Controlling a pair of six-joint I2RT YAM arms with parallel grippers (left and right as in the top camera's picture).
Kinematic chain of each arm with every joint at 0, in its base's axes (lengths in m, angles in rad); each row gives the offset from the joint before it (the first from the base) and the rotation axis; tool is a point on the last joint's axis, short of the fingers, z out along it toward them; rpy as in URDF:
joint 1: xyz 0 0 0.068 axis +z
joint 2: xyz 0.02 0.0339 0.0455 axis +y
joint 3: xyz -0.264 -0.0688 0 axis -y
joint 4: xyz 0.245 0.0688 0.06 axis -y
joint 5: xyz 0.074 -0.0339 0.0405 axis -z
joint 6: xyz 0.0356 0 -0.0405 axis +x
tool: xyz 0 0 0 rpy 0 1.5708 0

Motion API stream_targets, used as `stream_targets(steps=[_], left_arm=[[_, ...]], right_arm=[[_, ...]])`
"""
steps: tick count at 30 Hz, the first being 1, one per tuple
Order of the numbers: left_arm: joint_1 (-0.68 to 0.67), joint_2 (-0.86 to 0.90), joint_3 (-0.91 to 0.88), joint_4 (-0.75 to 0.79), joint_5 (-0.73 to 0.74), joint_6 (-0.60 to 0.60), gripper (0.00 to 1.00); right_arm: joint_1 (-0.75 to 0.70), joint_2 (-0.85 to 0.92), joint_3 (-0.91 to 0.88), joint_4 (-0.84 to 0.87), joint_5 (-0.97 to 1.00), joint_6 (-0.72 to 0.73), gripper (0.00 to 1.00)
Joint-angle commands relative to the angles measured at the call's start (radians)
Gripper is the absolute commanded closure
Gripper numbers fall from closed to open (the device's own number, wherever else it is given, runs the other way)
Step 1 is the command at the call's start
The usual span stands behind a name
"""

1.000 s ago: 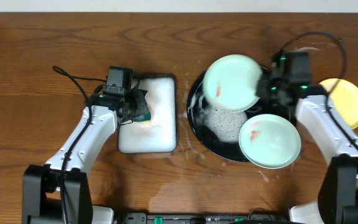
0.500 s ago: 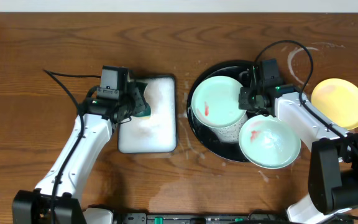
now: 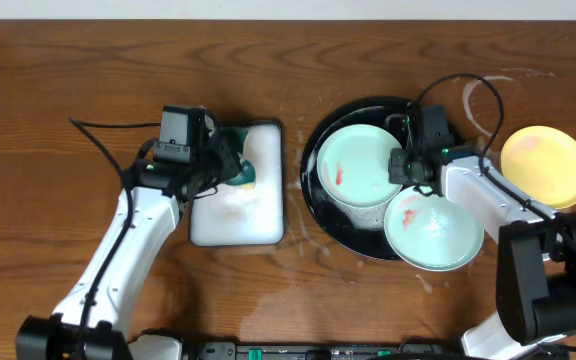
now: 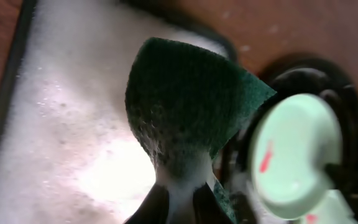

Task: Clean dirty plates on tray and stack at the side
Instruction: 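Bring the foamy sponge with the left gripper onto the green plate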

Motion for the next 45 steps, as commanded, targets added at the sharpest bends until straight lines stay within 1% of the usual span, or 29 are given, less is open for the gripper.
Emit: stream_targets(steps=[1, 9, 15, 18, 21, 25, 30, 34, 41, 45], left_arm=[[-0.054, -0.029, 0.049, 0.033, 0.02, -0.087, 0.92], [-0.248, 0.021, 0.049, 0.187, -0.014, -0.183, 0.93], [-0.36, 0.122, 0.049, 0.299, -0.044, -0.227, 0.93], [-0.412, 0.19, 0.049, 0.391, -0.045, -0.255, 0.93], [-0.462, 0.26, 0.049, 0.515, -0.05, -0.278, 0.93], [-0.532, 0.349, 0.049, 0.64, -0.14, -0.293, 0.93], [-0.601, 0.448, 0.049, 0.655, -0.325, -0.291, 0.92], [-0.614, 0.501, 0.049, 0.649, -0.41, -0.228, 0.93], [-0.607, 0.517, 0.049, 0.621, -0.519, -0.133, 0.92], [-0.607, 0.517, 0.049, 0.617, -0.628, -0.016, 0.93]], right_arm=[[-0.005, 0.003, -0.046, 0.029, 0.032, 0.002, 0.99], [0.001, 0.003, -0.051, 0.054, -0.027, 0.003, 0.99], [0.003, 0.003, -0.051, 0.054, -0.04, 0.006, 0.99], [0.003, 0.003, -0.051, 0.053, -0.054, 0.006, 0.99], [0.003, 0.003, -0.051, 0.053, -0.058, 0.006, 0.99], [0.003, 0.003, -0.051, 0.045, -0.061, 0.006, 0.99], [0.004, 0.003, -0.051, 0.026, -0.061, 0.005, 0.99], [0.008, 0.003, -0.051, 0.017, -0.061, 0.005, 0.99], [0.008, 0.003, -0.051, 0.004, -0.061, 0.005, 0.99], [0.008, 0.003, -0.051, 0.0, -0.061, 0.005, 0.99]])
